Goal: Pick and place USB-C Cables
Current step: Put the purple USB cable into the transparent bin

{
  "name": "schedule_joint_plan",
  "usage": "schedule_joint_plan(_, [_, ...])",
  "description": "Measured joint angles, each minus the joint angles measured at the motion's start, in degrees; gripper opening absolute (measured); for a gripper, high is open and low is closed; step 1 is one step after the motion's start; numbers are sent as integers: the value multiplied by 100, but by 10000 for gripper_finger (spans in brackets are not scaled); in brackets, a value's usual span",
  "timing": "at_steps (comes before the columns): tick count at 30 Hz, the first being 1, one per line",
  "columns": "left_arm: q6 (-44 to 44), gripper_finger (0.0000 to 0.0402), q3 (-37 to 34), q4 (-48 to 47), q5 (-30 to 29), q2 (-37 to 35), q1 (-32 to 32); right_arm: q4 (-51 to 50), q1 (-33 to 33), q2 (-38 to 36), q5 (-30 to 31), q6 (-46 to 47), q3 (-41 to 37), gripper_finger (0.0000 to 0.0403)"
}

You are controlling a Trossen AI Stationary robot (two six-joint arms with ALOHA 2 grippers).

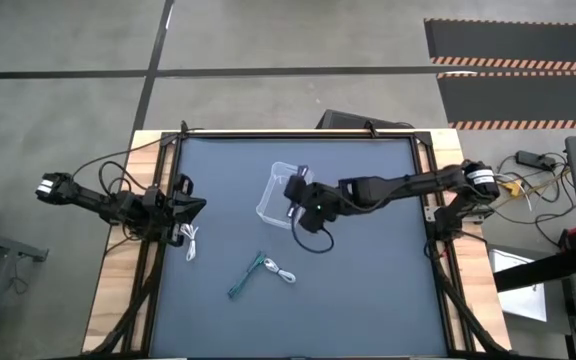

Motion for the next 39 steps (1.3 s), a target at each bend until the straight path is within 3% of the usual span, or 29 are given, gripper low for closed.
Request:
schedule_joint_plan(9, [0,0,0,-2,0,0,0,774,-339,2,-692,0,0,13])
schedule_joint_plan(24, [39,0,0,-1,0,-17,0,943,-408,745,-738,0,425,13])
schedule_joint_plan(35, [31,0,0,-7,0,-8,1,-498,-547,1390,-825,198,1514,13])
schedule_joint_plan(39, [28,0,0,-7,-1,-7,1,-1141,-597,1572,-1148,441,1855,13])
